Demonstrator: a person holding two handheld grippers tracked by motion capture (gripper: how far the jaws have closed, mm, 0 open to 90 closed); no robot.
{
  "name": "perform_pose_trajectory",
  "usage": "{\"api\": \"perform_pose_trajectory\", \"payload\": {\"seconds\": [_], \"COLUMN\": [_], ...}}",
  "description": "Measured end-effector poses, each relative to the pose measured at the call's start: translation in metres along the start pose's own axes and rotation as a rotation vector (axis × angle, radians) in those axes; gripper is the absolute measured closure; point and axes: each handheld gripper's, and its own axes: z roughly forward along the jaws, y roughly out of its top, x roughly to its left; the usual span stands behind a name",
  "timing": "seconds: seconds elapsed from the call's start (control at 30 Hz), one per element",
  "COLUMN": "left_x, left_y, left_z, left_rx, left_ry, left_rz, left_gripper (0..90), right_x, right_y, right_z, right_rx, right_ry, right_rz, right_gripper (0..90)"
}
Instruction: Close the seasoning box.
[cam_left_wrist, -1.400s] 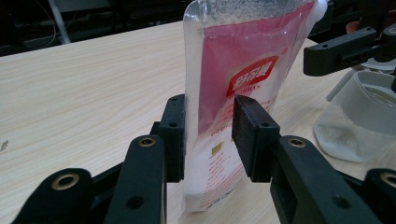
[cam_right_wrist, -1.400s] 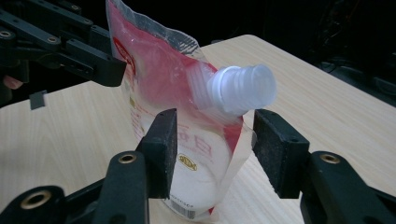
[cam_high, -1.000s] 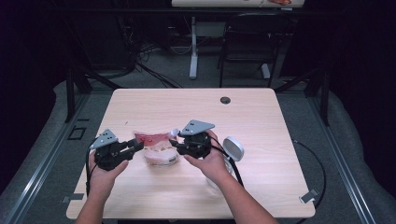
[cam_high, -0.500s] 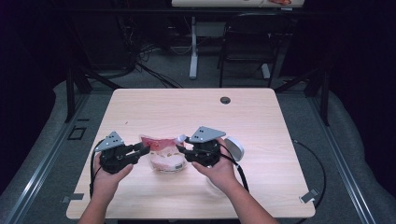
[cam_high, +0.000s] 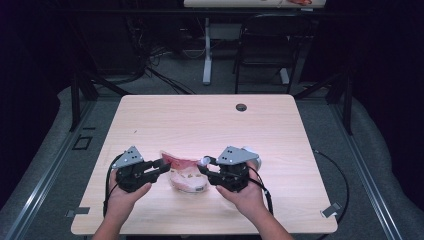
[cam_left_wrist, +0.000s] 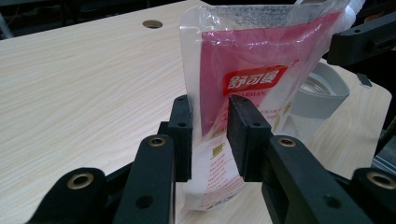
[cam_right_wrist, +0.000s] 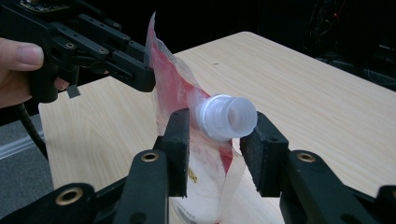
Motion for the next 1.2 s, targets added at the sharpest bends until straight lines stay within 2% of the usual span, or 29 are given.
{"api": "perform_pose_trajectory", "payload": {"seconds": [0.37, 0.6, 0.7, 0.87, 1.2], "left_x": [-0.01, -0.009, -0.009, -0.005, 0.0], "left_y": [0.001, 0.0, 0.0, -0.002, -0.005], "left_z": [0.003, 0.005, 0.005, 0.003, -0.009], "left_rx": [0.009, -0.01, -0.004, -0.011, -0.01], "left_ry": [-0.027, -0.042, -0.028, -0.016, -0.008], "left_rz": [0.012, 0.011, 0.019, 0.003, 0.001], "left_gripper": [72.8, 70.4, 67.4, 61.1, 57.1], "right_x": [-0.006, -0.009, -0.011, -0.013, -0.015], "right_y": [-0.006, -0.01, -0.01, -0.01, 0.002], "right_z": [-0.011, -0.013, -0.012, -0.015, -0.032], "right_rx": [-0.02, -0.034, -0.029, -0.033, -0.038], "right_ry": [0.012, 0.024, 0.02, 0.042, 0.041], "right_rz": [0.025, 0.046, 0.043, 0.056, 0.023], "right_gripper": [63.5, 63.4, 62.2, 59.1, 55.8]}}
